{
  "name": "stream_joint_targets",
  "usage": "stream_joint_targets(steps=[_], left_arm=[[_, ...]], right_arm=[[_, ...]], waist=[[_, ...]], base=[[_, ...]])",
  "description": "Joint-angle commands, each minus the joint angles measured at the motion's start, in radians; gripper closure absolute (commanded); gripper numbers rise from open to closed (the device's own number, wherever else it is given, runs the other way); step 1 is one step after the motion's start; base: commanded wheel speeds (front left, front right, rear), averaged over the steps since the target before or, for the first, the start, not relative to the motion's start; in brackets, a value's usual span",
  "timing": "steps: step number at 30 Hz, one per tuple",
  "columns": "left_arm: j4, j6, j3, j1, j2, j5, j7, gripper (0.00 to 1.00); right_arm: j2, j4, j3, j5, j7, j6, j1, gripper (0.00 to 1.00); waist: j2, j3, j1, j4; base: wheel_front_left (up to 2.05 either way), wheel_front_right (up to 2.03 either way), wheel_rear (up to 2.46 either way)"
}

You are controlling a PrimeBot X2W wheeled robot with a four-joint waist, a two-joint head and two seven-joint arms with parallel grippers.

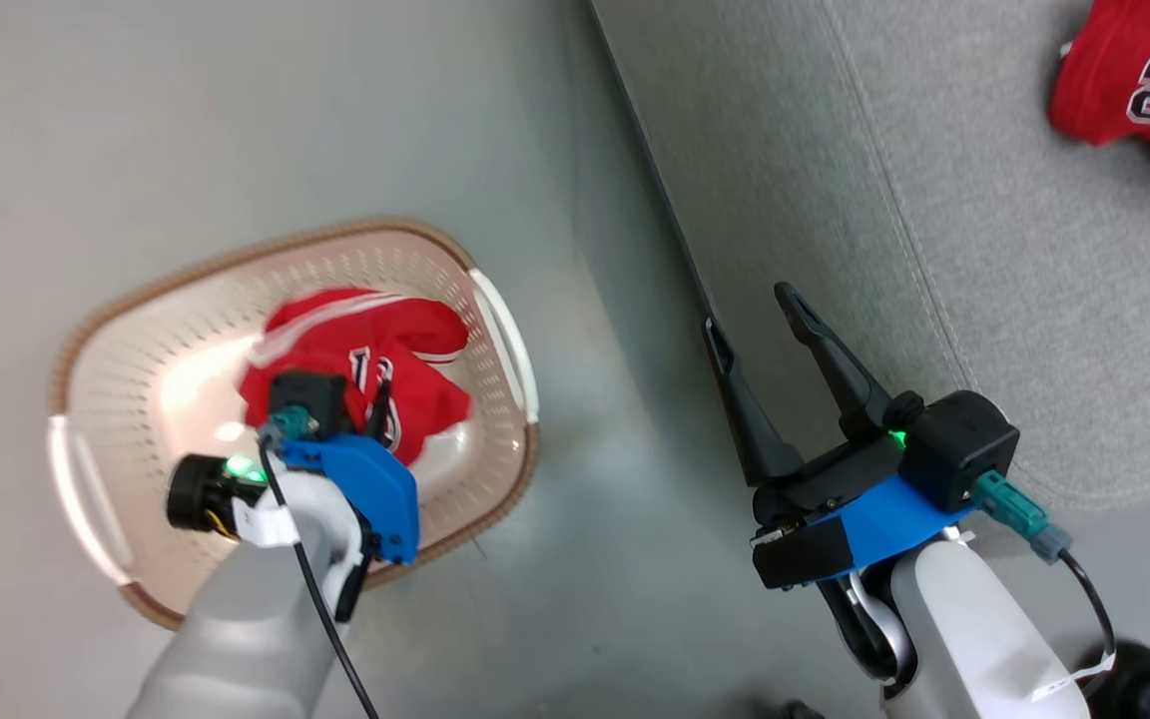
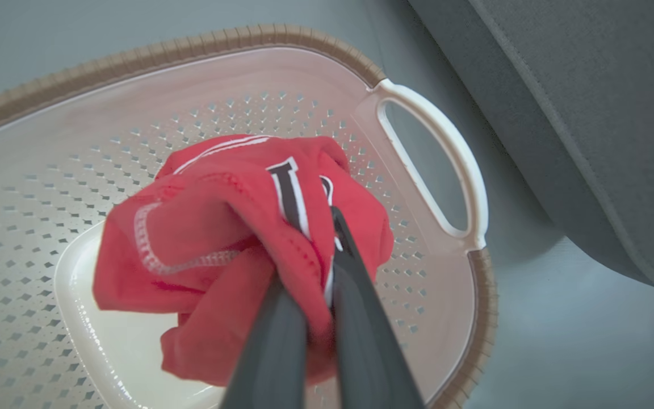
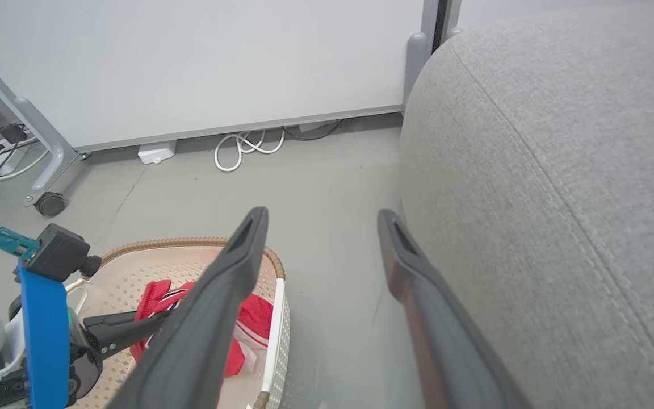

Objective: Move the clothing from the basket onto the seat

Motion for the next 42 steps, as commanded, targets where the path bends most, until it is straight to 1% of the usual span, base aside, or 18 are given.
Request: stream_joint_targets(steps=[1,2,3,6,13,19,24,30,42], left_arm=[[-0.016,-0.006,-0.003,0.023,-0.007,-0.007,-0.007,1.0],[-0.024,-0.008,-0.005,0.036,-0.012,-0.008,-0.008,1.0],[-0.024,-0.008,-0.005,0.036,-0.012,-0.008,-0.008,1.0],[-0.052,-0.013,-0.005,0.07,-0.021,-0.016,-0.009,1.0],[-0.152,-0.019,-0.011,0.146,-0.034,-0.013,-0.01,1.0],[-0.234,-0.022,-0.026,0.203,-0.038,-0.002,-0.01,1.0],[-0.287,-0.025,-0.039,0.227,-0.04,-0.006,-0.01,1.0],[-0.36,-0.022,-0.094,0.228,-0.04,-0.032,-0.01,1.0],[-0.436,-0.022,-0.228,0.126,-0.039,-0.12,-0.009,1.0]], right_arm=[[0.001,0.009,-0.002,-0.013,-0.004,0.0,0.01,0.0],[0.001,0.015,-0.004,-0.017,-0.004,0.0,0.016,0.0],[0.001,0.015,-0.004,-0.017,-0.004,0.0,0.016,0.0],[0.001,0.031,-0.006,-0.032,-0.002,0.0,0.031,0.0],[0.0,0.049,-0.029,-0.053,0.033,0.0,0.089,0.0],[0.0,0.041,-0.039,-0.065,0.064,0.0,0.149,0.0],[0.0,0.025,-0.039,-0.068,0.094,0.0,0.19,0.0],[0.0,0.017,-0.036,-0.064,0.119,0.0,0.229,0.0],[0.0,0.013,-0.021,-0.045,0.143,0.0,0.278,0.0]], waist=[[0.0,-0.09,0.0001,0.056],[0.0,-0.113,0.0001,0.066],[0.0,-0.113,0.0001,0.066],[0.0,-0.174,0.0001,0.092],[0.0,-0.313,0.0001,0.155],[0.0,-0.425,0.0001,0.198],[0.0,-0.498,0.0001,0.229],[0.0,-0.568,0.0001,0.259],[0.0,-0.655,0.0001,0.295]], base=[[0.0,0.0,0.0],[0.0,0.0,0.0],[0.0,0.0,0.0],[0.0,0.0,0.0],[0.0,0.0,0.0],[0.0,0.0,0.0],[0.0,0.0,0.0],[0.0,0.0,0.0],[0.0,0.0,0.0]])
